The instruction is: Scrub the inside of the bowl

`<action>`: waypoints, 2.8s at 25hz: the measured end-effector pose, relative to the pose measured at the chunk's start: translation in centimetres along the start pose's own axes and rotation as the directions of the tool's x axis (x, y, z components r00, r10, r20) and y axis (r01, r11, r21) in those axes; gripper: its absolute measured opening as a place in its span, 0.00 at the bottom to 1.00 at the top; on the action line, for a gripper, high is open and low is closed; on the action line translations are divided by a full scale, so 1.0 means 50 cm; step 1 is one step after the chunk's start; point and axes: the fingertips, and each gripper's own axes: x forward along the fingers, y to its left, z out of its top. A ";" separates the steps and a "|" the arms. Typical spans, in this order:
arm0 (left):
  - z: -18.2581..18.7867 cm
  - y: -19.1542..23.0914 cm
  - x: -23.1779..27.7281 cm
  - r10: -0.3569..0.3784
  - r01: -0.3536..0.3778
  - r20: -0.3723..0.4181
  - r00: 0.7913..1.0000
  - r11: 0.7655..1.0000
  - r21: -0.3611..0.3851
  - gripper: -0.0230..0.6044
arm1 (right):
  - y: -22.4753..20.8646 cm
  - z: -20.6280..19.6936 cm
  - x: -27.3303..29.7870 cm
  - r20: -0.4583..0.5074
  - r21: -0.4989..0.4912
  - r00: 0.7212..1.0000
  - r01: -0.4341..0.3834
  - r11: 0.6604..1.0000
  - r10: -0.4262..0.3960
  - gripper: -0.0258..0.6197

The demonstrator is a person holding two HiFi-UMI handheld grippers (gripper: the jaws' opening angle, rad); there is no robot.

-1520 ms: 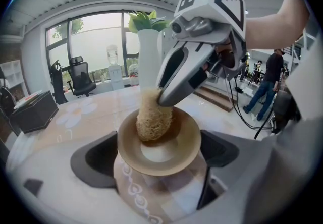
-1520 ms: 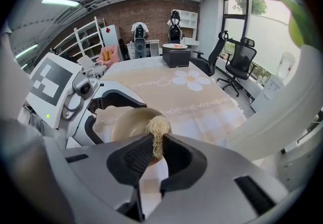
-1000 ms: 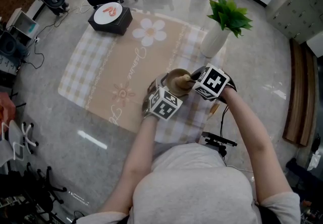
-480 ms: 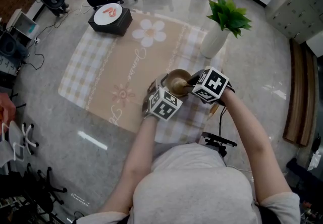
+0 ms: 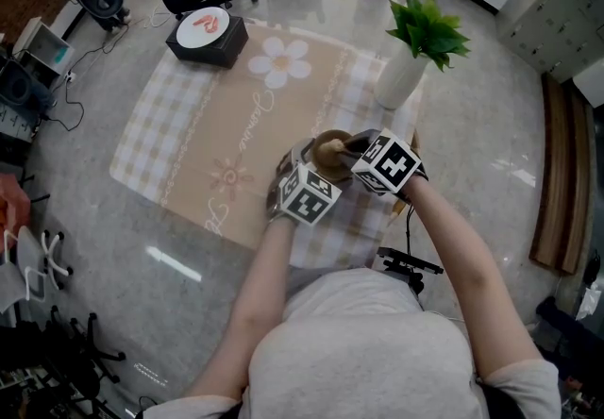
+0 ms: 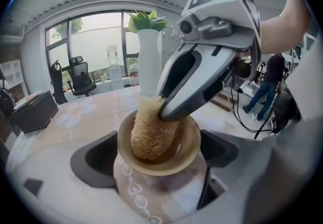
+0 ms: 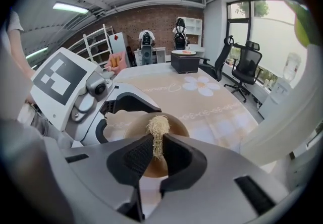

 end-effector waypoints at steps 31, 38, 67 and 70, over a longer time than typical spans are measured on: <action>0.017 0.008 -0.015 -0.011 0.013 0.070 0.997 1.000 -0.025 0.86 | -0.011 -0.033 -0.073 -0.080 -0.037 0.993 0.083 0.996 -0.085 0.13; 0.025 0.000 -0.040 -0.015 0.016 0.092 0.996 1.000 -0.011 0.86 | -0.013 -0.027 -0.092 -0.006 0.053 0.995 0.104 0.993 -0.104 0.13; 0.154 -0.006 -0.196 0.166 -0.157 0.391 0.905 0.986 -0.056 0.47 | 0.012 0.061 -0.227 0.447 0.332 0.798 0.271 0.904 -0.404 0.13; 0.166 0.001 -0.212 0.211 -0.201 0.428 0.879 0.977 -0.070 0.34 | 0.016 0.075 -0.238 0.487 0.326 0.766 0.287 0.901 -0.420 0.13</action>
